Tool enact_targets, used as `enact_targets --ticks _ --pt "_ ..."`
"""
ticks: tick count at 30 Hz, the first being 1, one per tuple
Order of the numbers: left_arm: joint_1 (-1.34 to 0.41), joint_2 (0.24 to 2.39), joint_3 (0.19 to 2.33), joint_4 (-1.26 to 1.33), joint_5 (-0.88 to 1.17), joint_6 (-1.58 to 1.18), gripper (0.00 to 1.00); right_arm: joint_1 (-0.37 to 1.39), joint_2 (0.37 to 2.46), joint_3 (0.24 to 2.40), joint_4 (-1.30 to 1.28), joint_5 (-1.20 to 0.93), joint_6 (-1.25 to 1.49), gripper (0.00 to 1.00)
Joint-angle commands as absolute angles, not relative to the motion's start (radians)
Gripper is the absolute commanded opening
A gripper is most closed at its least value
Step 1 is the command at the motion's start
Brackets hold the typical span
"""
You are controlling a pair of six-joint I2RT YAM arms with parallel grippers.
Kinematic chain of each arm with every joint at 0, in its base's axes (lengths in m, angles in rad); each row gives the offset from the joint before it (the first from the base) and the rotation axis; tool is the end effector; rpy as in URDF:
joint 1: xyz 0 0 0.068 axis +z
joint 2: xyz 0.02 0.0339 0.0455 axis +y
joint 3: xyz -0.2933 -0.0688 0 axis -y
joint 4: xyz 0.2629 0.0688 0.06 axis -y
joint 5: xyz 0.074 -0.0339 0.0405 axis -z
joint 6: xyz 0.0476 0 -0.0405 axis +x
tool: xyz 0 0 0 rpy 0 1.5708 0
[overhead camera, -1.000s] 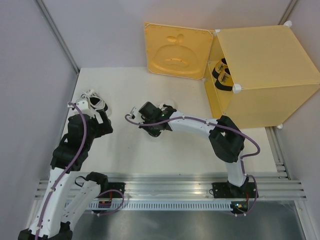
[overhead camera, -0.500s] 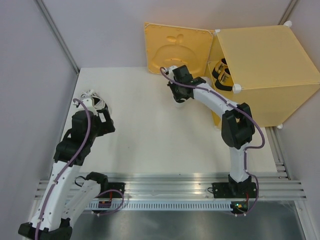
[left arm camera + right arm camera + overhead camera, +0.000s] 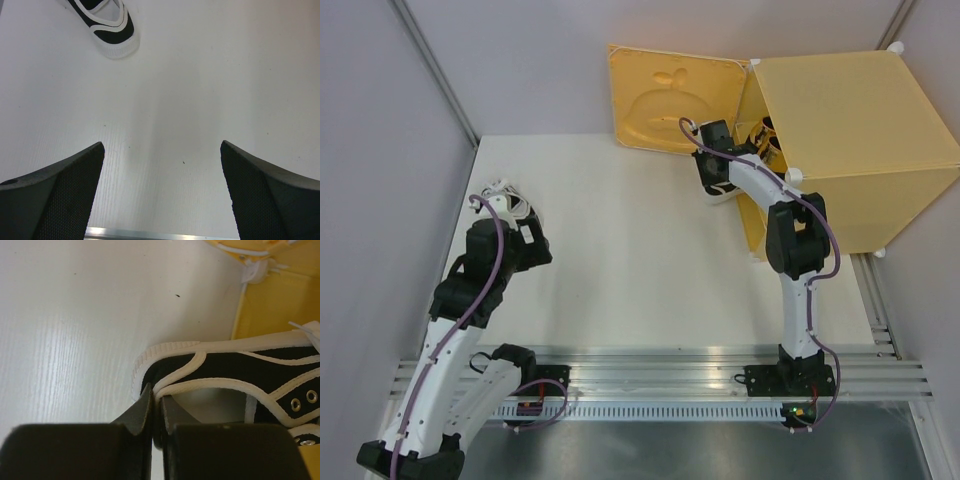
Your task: Place and organize the shoes in the shoe cabinet
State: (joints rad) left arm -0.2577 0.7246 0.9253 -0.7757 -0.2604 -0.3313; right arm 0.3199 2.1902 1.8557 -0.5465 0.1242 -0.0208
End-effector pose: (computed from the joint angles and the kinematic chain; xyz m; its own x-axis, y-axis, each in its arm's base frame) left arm 0.1450 -0.0255 0.3539 -0.5094 -0.1908 -0.8391 -0.1357 0.9807 -0.1406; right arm 0.5101 0.1628 0.2292 -0.7272 -0.2626 -0.6343 -0.2524 0.9615 -0.1088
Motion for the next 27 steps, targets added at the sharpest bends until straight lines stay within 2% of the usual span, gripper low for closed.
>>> enact_targets --ticks 1,7,15,20,27 --pt "-0.259 0.733 0.936 -0.735 -0.247 -0.302 1.00 0.327 2.184 1.916 -0.494 0.253 -0.035 0.04" --pt "-0.259 0.742 0.940 -0.735 -0.245 -0.304 1.00 0.316 2.221 1.934 -0.503 0.340 -0.049 0.15" --pt "-0.259 0.729 0.936 -0.736 -0.239 -0.302 1.00 0.302 2.229 1.947 -0.511 0.391 -0.052 0.41" --pt "-0.259 0.719 0.934 -0.736 -0.233 -0.307 0.99 0.310 2.186 1.922 -0.508 0.376 -0.038 0.45" --pt "-0.259 0.729 0.939 -0.735 -0.212 -0.324 0.99 0.316 2.171 1.907 -0.521 0.367 0.074 0.44"
